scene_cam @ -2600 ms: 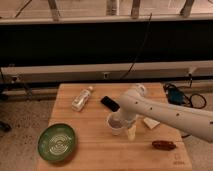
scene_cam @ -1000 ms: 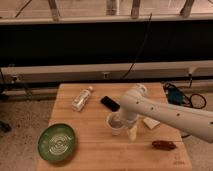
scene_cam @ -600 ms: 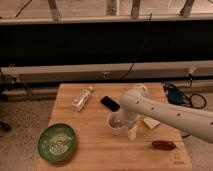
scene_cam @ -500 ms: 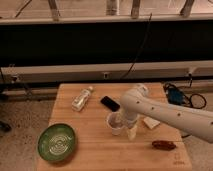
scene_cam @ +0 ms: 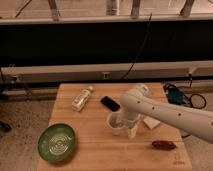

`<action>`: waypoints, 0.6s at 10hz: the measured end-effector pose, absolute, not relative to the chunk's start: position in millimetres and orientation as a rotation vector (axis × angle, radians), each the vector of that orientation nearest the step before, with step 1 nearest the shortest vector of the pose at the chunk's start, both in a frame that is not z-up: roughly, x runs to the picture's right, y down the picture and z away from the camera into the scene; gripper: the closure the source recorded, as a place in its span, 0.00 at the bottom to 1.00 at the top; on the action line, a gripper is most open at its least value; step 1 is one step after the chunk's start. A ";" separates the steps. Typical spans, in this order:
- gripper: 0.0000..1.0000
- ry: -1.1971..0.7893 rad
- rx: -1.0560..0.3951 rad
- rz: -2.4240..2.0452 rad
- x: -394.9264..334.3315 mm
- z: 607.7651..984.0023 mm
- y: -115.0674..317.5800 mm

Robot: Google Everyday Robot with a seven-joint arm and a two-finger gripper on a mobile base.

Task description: Pick up the ceramic cup

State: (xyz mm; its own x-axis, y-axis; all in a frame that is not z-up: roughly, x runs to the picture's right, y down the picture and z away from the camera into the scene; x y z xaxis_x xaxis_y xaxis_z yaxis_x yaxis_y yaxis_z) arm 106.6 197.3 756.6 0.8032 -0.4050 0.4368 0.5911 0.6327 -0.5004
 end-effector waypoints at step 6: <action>0.97 -0.299 -0.676 -0.589 115.0 748.2 180.4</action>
State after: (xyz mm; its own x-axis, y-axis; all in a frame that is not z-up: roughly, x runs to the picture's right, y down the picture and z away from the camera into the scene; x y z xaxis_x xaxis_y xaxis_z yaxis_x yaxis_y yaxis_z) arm 115.0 180.4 748.2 0.7976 -0.4112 0.4413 0.5989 0.6270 -0.4981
